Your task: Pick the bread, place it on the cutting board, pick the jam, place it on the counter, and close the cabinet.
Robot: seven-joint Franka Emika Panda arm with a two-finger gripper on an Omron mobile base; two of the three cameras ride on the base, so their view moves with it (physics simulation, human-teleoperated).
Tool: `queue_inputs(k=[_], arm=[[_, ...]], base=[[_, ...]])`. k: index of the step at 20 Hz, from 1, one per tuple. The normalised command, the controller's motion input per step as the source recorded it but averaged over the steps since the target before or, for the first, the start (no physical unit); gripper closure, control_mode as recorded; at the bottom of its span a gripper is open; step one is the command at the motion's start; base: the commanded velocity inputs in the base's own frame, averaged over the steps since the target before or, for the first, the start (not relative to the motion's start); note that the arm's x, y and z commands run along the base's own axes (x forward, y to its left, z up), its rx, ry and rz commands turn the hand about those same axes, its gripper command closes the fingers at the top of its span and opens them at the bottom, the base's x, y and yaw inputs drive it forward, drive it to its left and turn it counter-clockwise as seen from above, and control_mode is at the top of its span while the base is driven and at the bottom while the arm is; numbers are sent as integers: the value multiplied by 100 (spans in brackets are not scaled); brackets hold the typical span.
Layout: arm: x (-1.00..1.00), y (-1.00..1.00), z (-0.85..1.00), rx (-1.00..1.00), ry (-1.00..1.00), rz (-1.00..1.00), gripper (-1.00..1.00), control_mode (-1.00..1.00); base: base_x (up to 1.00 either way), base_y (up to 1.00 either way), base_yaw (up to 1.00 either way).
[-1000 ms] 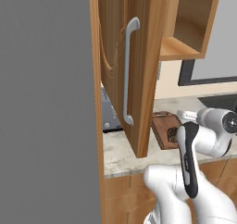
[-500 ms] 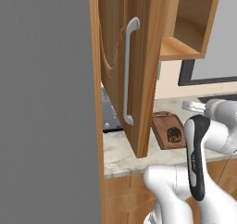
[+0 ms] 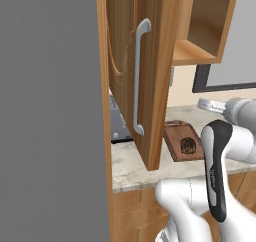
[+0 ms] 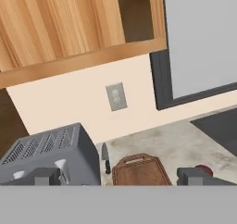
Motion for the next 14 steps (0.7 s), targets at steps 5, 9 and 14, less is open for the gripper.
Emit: queue_inputs(k=[5,9,14], arm=[[-45,20,42,0,-10,0,-100,-100],[-53,25,29,0,-9,0,-100,-100],[-57,30,25,0,-9,0,-100,-100]], base=[[0,0,0],[0,0,0],[0,0,0]])
